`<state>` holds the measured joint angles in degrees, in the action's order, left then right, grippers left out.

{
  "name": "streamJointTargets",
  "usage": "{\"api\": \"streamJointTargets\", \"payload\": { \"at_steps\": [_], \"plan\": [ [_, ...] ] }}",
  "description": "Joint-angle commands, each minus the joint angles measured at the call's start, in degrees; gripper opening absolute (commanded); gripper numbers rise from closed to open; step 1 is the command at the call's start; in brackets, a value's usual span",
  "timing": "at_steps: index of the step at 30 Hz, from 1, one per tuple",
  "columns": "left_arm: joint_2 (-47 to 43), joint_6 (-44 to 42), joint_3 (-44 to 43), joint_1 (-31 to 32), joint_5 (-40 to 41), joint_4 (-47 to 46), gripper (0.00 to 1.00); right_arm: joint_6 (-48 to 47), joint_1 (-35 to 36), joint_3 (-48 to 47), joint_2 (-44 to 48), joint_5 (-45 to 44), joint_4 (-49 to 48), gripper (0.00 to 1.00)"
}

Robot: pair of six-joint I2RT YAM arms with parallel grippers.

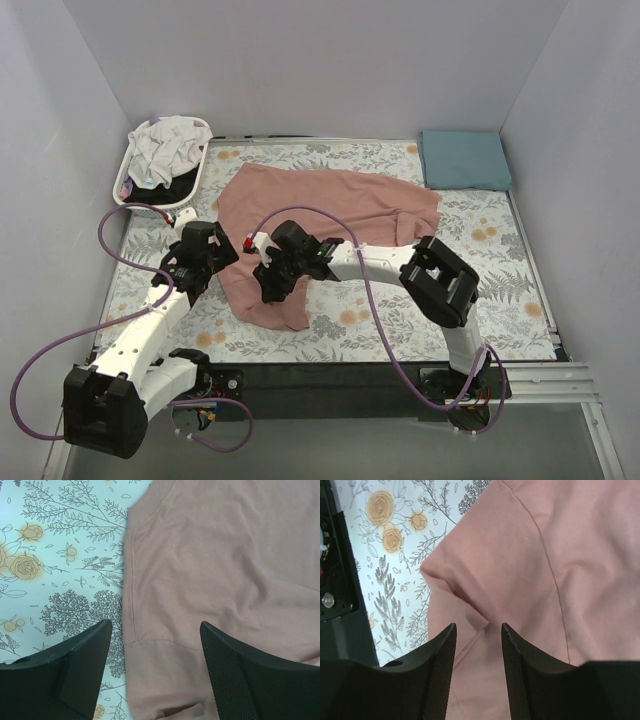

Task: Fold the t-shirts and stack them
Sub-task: Flatten the tshirt out

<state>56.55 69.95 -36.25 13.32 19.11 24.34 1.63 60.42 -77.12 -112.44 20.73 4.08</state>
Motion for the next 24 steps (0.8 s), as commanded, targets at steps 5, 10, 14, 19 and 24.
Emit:
{"api": "streamJointTargets", "payload": {
  "at_steps": [5,10,14,19,24],
  "plan": [
    [-0.8,0.1,-0.9,-0.6,1.1,-0.9,0.70,-1.5,-0.4,-6.1,-6.7,9.1,-3.5,0.44],
    [-0.6,0.0,-0.9,-0.7,0.4,-1.0,0.70,-1.5,-0.5,-6.2,-7.8,13.4,-3.5,0.41],
    [-0.2,0.0,-1.0,-1.0,-0.1,-1.2,0.70,-1.2,-0.4,-5.2,-7.8,14.0,-3.5,0.22],
    [-0.1,-0.1,-0.9,-1.3,-0.3,-1.2,0.70,0.0,0.3,-3.3,-5.2,15.5,-3.5,0.01],
    [0.0,-0.2,-0.9,-1.3,-0.7,-1.2,0.70,1.8,3.3,0.8,-0.5,16.7,-3.5,0.01]
  ]
}}
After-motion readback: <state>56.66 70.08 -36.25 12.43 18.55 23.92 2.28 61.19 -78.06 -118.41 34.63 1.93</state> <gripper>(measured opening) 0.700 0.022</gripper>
